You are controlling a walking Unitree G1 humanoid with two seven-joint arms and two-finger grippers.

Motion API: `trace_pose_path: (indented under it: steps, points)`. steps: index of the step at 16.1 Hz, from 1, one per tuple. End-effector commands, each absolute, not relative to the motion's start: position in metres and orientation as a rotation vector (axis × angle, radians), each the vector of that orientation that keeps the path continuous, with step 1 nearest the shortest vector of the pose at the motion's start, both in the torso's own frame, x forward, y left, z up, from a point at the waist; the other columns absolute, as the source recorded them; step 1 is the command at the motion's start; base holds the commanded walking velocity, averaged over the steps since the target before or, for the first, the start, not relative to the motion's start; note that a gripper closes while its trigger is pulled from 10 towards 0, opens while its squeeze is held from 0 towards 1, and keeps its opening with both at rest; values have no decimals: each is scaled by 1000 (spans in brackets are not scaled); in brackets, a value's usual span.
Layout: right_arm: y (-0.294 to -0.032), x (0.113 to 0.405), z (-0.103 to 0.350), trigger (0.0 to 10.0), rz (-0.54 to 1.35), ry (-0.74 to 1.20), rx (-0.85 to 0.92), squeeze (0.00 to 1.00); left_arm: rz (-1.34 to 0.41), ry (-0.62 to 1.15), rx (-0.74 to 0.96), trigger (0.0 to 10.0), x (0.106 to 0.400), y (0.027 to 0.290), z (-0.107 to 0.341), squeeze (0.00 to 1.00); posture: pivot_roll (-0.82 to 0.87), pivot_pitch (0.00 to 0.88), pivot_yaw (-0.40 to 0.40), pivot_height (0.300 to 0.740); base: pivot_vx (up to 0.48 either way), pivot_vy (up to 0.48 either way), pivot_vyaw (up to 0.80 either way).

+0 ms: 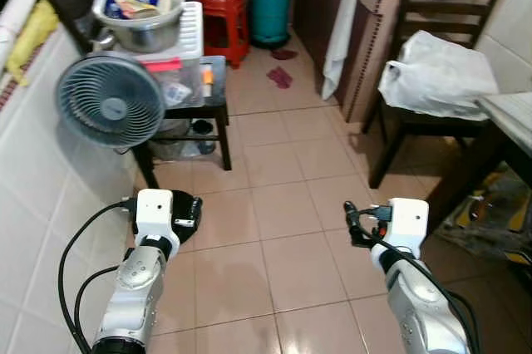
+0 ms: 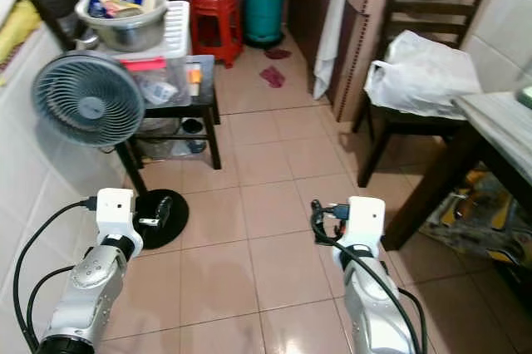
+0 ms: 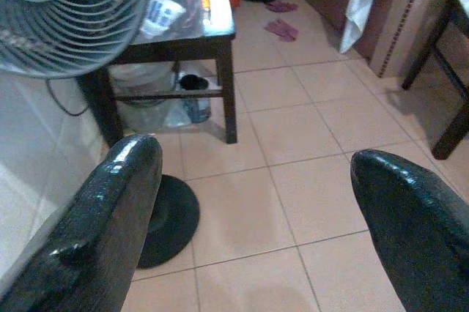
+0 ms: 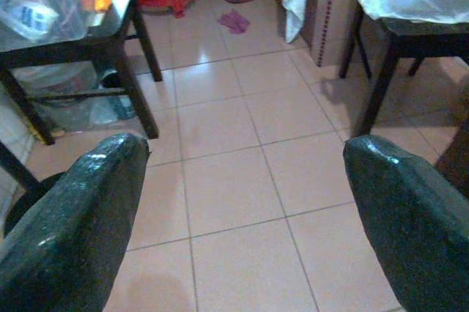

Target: Setting the table

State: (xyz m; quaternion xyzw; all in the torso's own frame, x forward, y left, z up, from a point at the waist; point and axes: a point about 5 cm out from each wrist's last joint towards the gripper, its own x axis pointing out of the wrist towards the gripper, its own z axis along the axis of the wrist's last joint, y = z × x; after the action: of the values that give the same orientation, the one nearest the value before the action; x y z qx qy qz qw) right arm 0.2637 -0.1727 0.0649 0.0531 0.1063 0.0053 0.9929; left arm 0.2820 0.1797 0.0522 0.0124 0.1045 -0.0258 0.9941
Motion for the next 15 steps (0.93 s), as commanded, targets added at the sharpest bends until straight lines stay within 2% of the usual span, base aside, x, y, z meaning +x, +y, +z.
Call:
trace_pose_path:
  steps: [1,4,7,15]
  points:
    - [-174,264,68,10000,9,201,106,0,-54,234,16,10000,280,181,48,0,-26,47,29,740,0,0,0]
    - [-175,264,68,10000,7,201,104,0,-56,238,13,10000,279,180,46,0,-27,51,26,740,0,0,0]
    - [-175,264,68,10000,5,203,103,0,-49,241,10,10000,279,181,46,0,-27,55,26,740,0,279,0]
    - [-175,263,66,10000,-2,204,107,0,-53,248,18,10000,278,182,45,0,-29,55,34,740,0,443,0]
